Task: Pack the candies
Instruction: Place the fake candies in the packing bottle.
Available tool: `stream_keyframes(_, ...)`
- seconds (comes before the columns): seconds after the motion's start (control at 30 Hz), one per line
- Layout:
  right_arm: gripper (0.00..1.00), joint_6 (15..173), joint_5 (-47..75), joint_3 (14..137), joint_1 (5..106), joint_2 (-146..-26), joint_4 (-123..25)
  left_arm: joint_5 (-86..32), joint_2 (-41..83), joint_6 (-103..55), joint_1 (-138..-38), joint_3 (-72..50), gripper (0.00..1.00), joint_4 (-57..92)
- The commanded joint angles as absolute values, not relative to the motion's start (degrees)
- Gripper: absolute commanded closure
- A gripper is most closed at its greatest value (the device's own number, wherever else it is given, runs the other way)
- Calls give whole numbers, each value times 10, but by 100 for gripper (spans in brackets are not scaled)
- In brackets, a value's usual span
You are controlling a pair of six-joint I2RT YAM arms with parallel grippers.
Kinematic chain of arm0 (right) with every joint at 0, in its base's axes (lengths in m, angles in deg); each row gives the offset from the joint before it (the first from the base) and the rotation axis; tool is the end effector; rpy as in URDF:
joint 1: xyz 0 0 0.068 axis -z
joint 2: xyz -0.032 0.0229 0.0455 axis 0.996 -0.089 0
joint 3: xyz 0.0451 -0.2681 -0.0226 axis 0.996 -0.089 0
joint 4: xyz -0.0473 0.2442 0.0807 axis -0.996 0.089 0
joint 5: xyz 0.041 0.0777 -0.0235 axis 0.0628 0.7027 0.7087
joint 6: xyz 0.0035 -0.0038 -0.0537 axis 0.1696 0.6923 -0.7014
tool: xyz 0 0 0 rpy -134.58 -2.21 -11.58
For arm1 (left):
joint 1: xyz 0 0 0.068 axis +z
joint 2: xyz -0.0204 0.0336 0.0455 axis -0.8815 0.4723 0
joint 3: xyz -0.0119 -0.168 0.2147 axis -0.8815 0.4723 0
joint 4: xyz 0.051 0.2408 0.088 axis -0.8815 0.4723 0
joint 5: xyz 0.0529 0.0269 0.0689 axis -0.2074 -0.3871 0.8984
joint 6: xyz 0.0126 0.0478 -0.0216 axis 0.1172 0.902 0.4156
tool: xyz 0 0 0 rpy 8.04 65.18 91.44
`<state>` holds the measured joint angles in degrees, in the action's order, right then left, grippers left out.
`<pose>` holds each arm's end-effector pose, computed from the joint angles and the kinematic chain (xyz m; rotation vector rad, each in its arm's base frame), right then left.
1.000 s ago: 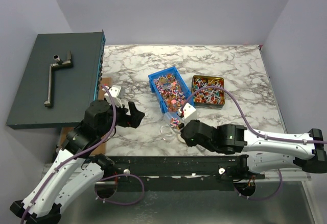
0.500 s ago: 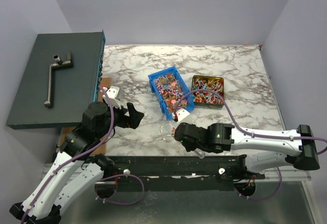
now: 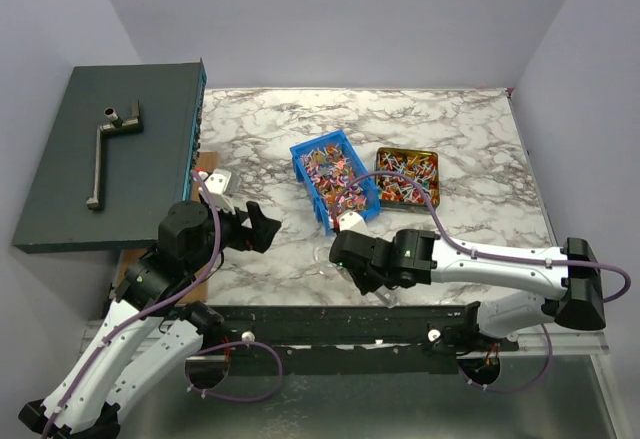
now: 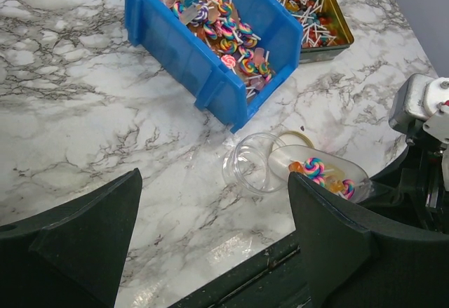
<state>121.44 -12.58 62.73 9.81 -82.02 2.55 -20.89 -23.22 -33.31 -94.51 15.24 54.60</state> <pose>0.0769 0.2444 0.2691 -0.8321 2.5044 0.1928 0.0990 -0.0652 0.3317 0.2330 1.9722 -0.6495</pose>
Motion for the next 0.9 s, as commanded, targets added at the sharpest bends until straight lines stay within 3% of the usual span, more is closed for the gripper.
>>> stream_keyframes(0.0,99,1206,-98,660,108,-833,54,-220,-239,-324,-943,161,13,535)
stream_keyframes(0.87,99,1172,6,726,183,-877,125,-228,-249,-320,-942,161,13,535)
